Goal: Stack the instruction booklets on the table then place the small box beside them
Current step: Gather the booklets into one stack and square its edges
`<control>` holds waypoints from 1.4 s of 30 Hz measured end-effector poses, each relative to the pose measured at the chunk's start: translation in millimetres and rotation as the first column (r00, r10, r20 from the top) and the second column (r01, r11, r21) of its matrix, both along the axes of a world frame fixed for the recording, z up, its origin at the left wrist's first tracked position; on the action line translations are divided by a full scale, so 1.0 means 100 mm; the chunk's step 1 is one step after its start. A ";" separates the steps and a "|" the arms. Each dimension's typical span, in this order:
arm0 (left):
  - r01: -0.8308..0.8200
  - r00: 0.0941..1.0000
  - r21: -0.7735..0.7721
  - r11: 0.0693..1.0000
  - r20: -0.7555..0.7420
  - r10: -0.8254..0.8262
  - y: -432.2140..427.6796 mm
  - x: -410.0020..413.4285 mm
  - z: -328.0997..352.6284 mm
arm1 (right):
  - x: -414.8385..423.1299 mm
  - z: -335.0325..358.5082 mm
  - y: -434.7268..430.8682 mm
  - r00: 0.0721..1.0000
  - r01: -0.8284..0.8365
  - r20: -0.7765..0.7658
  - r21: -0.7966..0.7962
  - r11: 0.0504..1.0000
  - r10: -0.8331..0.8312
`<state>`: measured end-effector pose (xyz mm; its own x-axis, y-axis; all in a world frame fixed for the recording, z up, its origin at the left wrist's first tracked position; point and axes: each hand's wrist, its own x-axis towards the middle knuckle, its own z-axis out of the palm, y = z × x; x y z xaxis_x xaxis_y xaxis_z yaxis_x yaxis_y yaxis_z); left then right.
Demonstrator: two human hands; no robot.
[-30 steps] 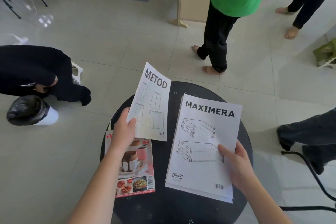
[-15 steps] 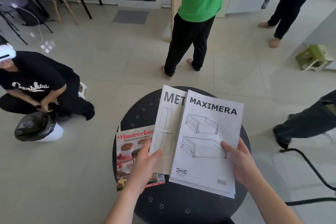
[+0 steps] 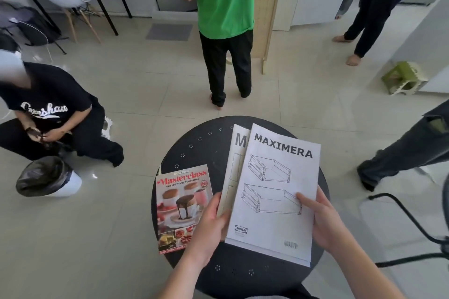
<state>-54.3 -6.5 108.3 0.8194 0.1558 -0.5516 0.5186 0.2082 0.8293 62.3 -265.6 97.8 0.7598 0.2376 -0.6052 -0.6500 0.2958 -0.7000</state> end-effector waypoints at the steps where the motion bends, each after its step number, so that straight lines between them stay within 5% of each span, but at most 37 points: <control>1: 0.013 1.000 0.002 1.000 0.001 -0.013 -0.01 -0.01 0.02 | -0.01 0.00 0.01 1.000 -0.005 0.003 0.000 1.000 0.005; 5: 0.109 0.994 0.024 0.994 -0.030 -0.108 -0.04 -0.04 0.04 | -0.03 0.03 0.06 0.998 -0.066 0.010 0.007 0.998 0.065; 12: 0.022 0.999 -0.334 0.942 -0.040 -0.037 0.08 0.00 0.00 | -0.09 0.04 0.09 0.989 -0.136 0.059 -0.016 0.991 0.136; 19: -0.162 0.987 0.086 0.983 0.018 0.161 -0.06 0.15 -0.09 | -0.17 0.01 0.37 0.962 -0.190 0.157 -0.199 0.961 0.223; 27: -0.221 0.975 0.172 0.960 0.042 0.217 -0.04 0.10 -0.29 | -0.22 -0.09 0.57 0.929 -0.254 0.131 -0.456 0.853 0.346; 36: -0.202 0.977 0.205 0.958 -0.024 0.211 0.35 0.21 -0.48 | -0.20 -0.12 0.65 0.950 -0.207 0.125 -0.434 0.877 0.286; 42: -0.167 0.942 0.505 0.847 -0.172 0.288 0.88 0.17 -0.80 | -0.12 -0.15 0.57 0.956 -0.185 0.119 -0.457 0.870 0.266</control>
<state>-36.9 81.6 28.1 0.5852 0.6145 -0.5291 0.6953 -0.0446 0.7173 50.3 -209.0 83.1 0.8191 0.1580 -0.5514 -0.5187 -0.2062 -0.8297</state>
